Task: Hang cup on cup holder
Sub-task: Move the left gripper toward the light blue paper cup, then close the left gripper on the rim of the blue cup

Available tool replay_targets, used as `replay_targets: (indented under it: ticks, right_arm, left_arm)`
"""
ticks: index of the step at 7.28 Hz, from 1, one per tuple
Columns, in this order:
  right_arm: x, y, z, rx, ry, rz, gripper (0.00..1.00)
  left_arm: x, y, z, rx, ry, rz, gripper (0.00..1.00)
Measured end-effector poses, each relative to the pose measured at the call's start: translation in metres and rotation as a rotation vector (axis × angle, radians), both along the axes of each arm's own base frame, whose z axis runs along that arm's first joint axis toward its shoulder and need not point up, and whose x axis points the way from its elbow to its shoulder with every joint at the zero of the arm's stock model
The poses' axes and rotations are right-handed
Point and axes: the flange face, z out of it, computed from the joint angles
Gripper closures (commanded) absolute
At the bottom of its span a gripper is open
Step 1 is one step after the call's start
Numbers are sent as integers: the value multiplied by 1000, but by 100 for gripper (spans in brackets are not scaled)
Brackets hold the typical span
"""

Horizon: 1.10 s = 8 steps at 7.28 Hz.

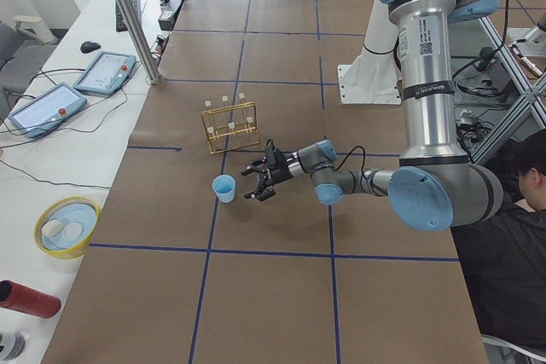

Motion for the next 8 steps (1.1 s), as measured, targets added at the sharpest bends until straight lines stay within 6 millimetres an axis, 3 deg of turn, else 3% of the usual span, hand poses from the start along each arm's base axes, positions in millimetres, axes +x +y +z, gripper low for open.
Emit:
replay_targets:
  ticks: [3,8]
  right_arm:
    - [0,0,0,0,0,0,0]
    - [0,0,0,0,0,-1,0]
  left_arm:
    - [10,-4,8,-3,-1,-3,0]
    - [16,-46,8,-21,26,-51,0]
